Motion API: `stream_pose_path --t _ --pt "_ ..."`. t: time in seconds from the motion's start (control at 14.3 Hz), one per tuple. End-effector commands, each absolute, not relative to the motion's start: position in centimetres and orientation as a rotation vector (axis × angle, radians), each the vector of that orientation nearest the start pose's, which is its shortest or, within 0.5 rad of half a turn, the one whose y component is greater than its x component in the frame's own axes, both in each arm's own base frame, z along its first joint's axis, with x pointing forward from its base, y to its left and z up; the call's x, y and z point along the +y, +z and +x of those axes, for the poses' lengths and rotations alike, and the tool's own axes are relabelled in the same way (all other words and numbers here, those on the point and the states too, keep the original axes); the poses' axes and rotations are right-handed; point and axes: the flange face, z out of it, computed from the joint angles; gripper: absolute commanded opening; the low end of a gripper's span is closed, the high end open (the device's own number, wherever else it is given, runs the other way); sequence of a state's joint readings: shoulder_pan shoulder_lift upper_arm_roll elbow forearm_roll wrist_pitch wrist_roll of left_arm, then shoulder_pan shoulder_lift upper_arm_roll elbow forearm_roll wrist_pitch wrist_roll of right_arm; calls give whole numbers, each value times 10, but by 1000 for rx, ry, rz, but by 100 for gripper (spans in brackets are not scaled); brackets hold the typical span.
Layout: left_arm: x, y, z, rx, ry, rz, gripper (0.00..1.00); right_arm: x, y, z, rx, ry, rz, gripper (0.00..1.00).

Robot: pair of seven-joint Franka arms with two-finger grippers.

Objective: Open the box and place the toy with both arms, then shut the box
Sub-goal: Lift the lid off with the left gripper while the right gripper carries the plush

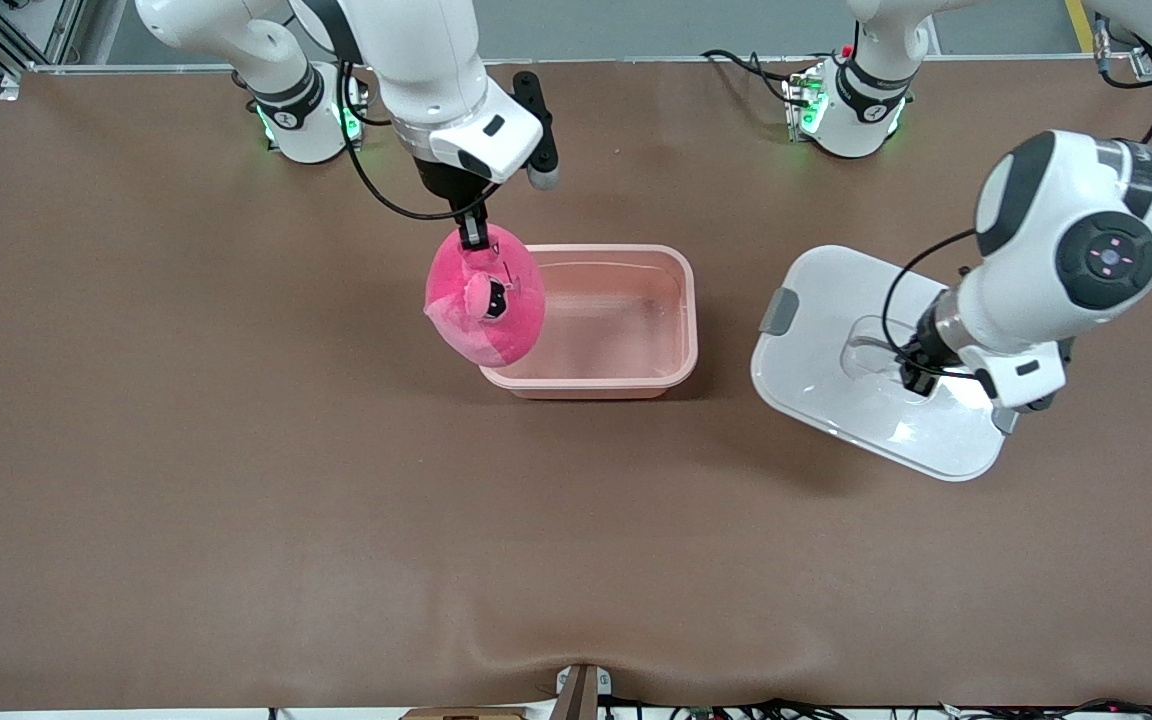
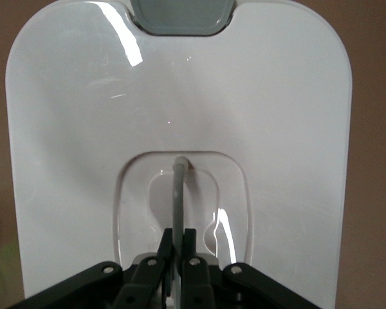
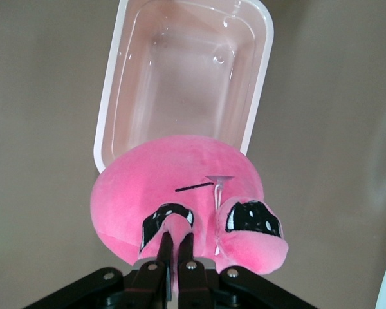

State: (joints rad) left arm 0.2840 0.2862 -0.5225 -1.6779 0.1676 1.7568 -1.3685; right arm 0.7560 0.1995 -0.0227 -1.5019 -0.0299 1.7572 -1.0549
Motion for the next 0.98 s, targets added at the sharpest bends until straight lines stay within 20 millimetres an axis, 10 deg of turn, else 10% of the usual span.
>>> stream_pose_path --t 0.0,0.91 --pt "-75 427 611 -1494 230 -2616 0 431 542 460 2452 108 1880 0" --pt "-53 412 614 -1394 285 -2670 0 463 496 451 2491 37 1839 0"
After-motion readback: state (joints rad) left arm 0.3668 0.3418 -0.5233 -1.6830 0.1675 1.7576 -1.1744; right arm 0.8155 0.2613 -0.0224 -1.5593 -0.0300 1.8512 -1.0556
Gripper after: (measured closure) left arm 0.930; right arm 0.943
